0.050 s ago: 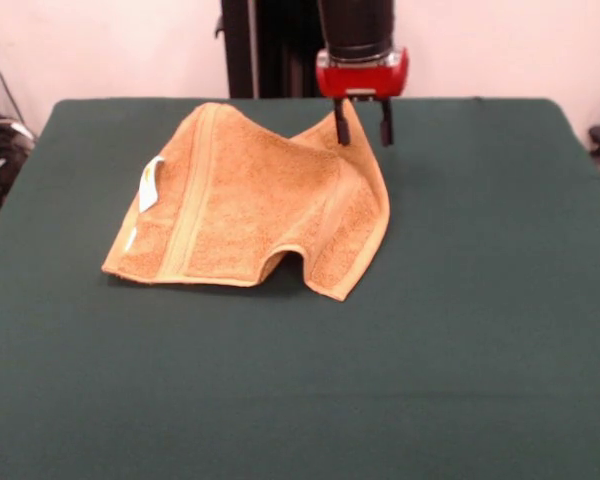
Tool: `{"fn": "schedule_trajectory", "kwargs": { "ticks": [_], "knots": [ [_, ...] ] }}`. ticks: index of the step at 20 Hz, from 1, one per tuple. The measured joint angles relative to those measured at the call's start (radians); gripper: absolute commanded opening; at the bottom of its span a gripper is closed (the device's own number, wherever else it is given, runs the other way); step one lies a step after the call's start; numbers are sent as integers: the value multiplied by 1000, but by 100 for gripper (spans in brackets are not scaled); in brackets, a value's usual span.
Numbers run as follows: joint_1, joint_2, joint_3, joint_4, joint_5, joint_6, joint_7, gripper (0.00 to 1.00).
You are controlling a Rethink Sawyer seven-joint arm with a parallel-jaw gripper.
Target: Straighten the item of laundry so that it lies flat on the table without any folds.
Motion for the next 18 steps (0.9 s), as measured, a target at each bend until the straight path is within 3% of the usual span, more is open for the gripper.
{"fn": "schedule_trajectory", "kwargs": {
  "ticks": [8,9,18],
  "knots": [
    [0,42,0,-1,-19,-5,0,100],
    [0,51,0,0,-24,-11,0,0],
    [6,54,0,-1,-24,-31,0,0]
  ]
}}
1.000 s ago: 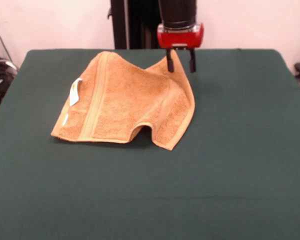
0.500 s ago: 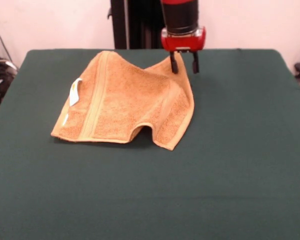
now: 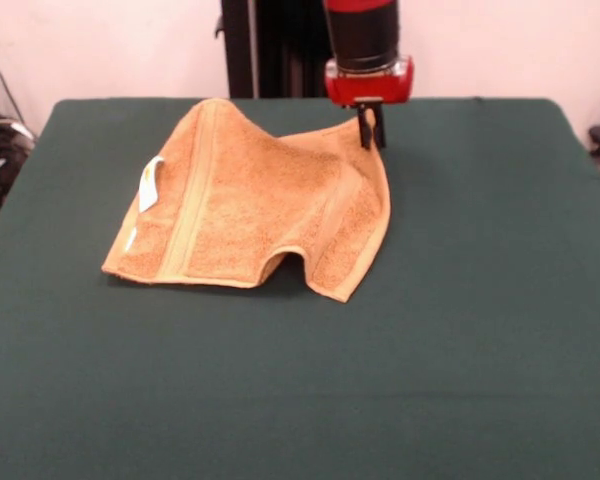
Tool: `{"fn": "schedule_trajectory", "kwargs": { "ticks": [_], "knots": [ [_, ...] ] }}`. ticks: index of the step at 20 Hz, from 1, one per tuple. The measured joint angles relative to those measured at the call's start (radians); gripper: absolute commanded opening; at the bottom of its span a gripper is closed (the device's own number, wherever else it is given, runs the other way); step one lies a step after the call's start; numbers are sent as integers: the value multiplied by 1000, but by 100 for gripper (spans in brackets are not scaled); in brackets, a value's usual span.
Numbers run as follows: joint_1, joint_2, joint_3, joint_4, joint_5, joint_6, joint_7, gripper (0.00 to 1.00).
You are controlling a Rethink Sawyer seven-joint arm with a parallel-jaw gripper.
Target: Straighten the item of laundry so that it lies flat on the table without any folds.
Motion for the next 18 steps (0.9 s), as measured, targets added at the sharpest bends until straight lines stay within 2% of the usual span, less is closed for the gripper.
{"fn": "schedule_trajectory", "kwargs": {
  "ticks": [10,14,15,18],
  "knots": [
    [37,-18,-10,5,1,-5,0,0],
    [120,-97,-47,39,45,-4,3,0],
    [185,-150,-74,61,90,-5,13,0],
    [262,-207,-100,82,148,-4,26,0]
  ]
}}
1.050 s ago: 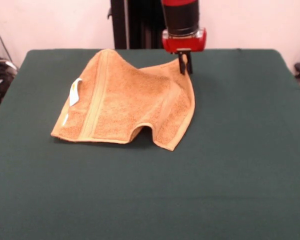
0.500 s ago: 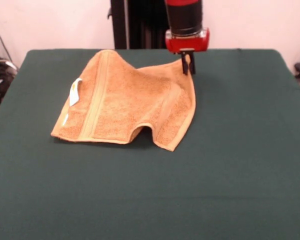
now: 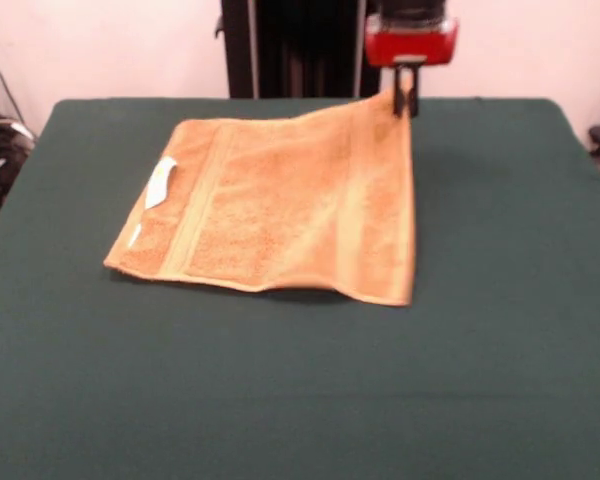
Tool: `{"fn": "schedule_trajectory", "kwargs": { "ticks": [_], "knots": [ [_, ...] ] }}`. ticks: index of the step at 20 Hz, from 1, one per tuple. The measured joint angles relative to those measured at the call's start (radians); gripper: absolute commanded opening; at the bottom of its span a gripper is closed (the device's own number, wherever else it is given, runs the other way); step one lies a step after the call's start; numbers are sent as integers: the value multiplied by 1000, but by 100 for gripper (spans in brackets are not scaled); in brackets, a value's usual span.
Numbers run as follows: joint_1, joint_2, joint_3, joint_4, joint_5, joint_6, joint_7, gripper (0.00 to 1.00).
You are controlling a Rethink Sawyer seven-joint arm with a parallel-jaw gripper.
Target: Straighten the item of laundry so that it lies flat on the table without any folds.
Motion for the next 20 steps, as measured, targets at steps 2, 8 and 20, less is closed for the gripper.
{"fn": "schedule_trajectory", "kwargs": {
  "ticks": [2,8,20],
  "knots": [
    [73,-51,-19,16,58,0,16,0],
    [153,-128,-25,40,143,0,56,0],
    [150,-142,-25,54,169,0,82,100]
  ]
}}
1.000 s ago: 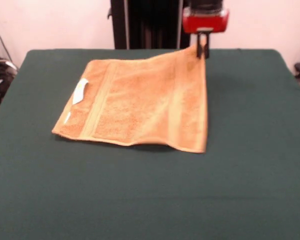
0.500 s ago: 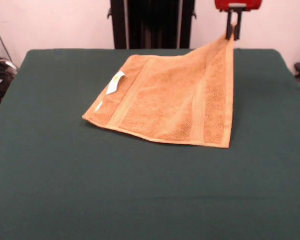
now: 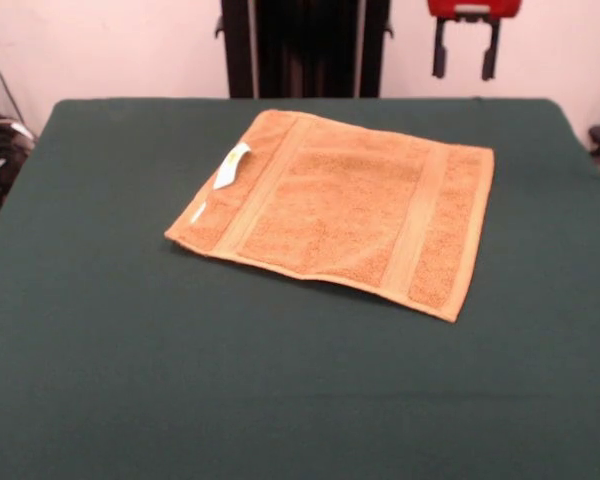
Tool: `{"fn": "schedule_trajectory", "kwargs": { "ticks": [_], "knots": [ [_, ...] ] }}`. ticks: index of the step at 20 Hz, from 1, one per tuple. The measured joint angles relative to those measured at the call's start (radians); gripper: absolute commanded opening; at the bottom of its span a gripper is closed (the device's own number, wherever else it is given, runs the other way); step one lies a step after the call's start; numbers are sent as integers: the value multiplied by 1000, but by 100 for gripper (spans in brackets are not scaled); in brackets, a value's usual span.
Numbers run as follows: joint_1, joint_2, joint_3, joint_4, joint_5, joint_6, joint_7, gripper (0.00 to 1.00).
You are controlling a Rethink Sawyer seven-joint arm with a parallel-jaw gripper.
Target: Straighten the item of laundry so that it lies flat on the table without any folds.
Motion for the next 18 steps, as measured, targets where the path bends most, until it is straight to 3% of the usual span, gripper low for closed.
{"fn": "schedule_trajectory", "kwargs": {
  "ticks": [12,18],
  "knots": [
    [-6,-13,0,4,18,2,0,100],
    [-26,-140,-2,5,23,98,0,100]
  ]
}}
